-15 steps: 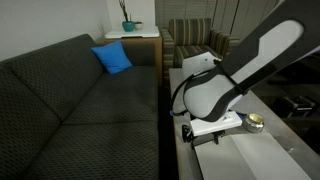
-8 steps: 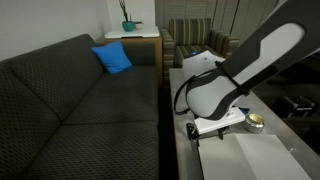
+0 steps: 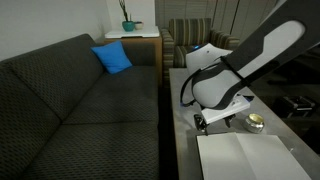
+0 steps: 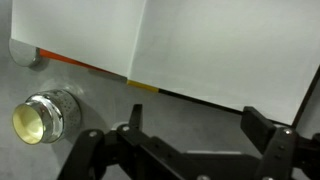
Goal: Close the book
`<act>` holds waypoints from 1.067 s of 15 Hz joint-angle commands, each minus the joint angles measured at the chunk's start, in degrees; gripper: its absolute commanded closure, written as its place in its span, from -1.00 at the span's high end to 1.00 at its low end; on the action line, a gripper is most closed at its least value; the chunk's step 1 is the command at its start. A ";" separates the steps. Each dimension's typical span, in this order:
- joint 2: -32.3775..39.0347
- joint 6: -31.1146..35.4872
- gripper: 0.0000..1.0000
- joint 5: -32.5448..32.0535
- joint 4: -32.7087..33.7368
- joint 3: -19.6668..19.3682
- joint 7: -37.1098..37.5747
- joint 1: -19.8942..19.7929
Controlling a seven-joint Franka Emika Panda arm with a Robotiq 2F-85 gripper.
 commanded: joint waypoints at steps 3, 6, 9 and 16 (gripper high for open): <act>0.02 3.05 1.00 1.36 -1.21 2.82 -1.13 -3.75; 0.10 8.93 1.00 3.65 -4.06 5.25 -1.48 -6.28; 0.23 14.92 1.00 6.35 -6.83 6.68 -1.97 -7.99; 0.25 21.44 1.00 11.45 -9.37 10.18 -7.30 -11.42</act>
